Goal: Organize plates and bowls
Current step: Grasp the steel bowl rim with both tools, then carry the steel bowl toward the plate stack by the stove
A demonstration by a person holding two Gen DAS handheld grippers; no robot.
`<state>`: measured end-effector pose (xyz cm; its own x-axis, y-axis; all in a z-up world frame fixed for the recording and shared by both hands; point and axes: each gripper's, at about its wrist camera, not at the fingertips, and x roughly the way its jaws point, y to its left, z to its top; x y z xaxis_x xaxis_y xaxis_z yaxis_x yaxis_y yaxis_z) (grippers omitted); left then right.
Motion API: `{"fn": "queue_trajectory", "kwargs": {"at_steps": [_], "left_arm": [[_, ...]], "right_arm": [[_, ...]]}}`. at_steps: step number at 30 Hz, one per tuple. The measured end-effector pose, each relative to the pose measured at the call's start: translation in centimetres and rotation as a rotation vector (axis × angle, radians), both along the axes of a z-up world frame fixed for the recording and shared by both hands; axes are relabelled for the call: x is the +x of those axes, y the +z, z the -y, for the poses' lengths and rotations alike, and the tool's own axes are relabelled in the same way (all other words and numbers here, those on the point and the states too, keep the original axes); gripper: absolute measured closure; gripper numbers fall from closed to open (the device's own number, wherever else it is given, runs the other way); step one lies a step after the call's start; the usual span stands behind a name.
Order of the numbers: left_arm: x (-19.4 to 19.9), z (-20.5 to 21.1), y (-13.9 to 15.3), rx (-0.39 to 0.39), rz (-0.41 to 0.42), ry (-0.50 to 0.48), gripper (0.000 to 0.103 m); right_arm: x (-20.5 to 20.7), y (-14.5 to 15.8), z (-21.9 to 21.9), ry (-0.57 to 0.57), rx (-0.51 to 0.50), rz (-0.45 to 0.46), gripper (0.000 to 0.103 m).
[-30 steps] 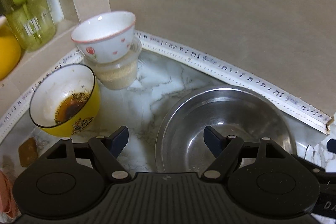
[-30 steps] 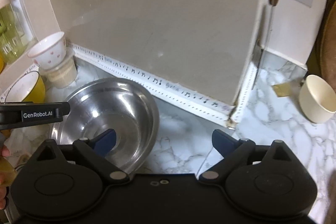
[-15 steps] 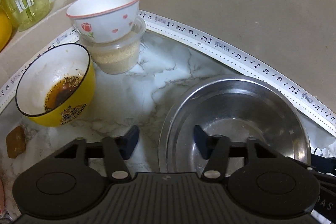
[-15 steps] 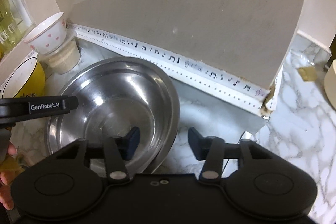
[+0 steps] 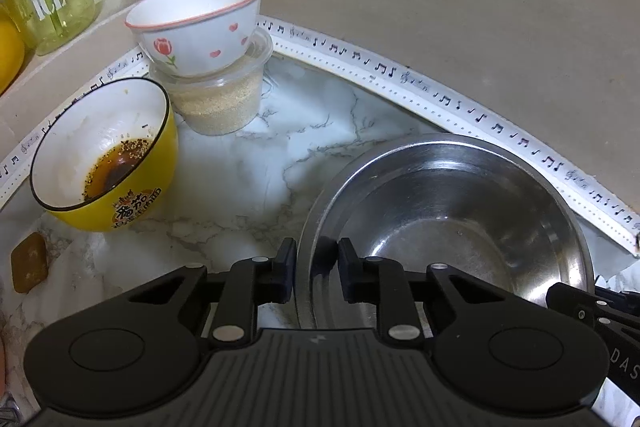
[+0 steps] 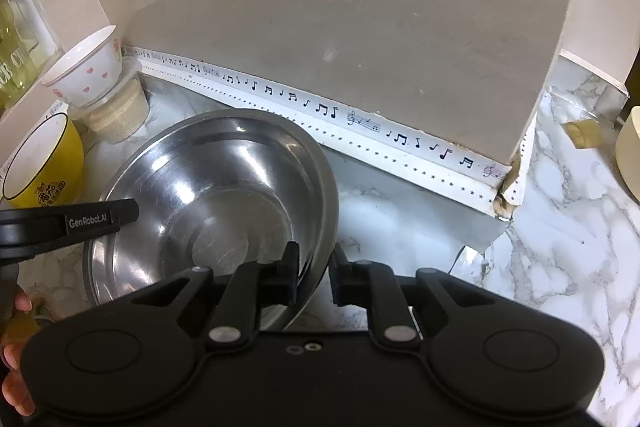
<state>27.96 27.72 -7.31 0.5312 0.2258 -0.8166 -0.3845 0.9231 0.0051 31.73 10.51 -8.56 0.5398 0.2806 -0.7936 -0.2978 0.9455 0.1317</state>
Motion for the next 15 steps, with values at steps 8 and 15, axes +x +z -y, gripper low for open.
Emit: {"fn": "queue_trajectory", "kwargs": {"at_steps": [8, 15], "left_arm": [[-2.0, 1.8, 3.4, 0.001, 0.033, -0.043, 0.082], [-4.1, 5.7, 7.1, -0.008, 0.069, -0.108, 0.082]], "right_arm": [[-1.7, 2.3, 1.8, 0.002, 0.018, 0.031, 0.087], [-4.3, 5.2, 5.1, -0.009, 0.033, 0.059, 0.087]]}}
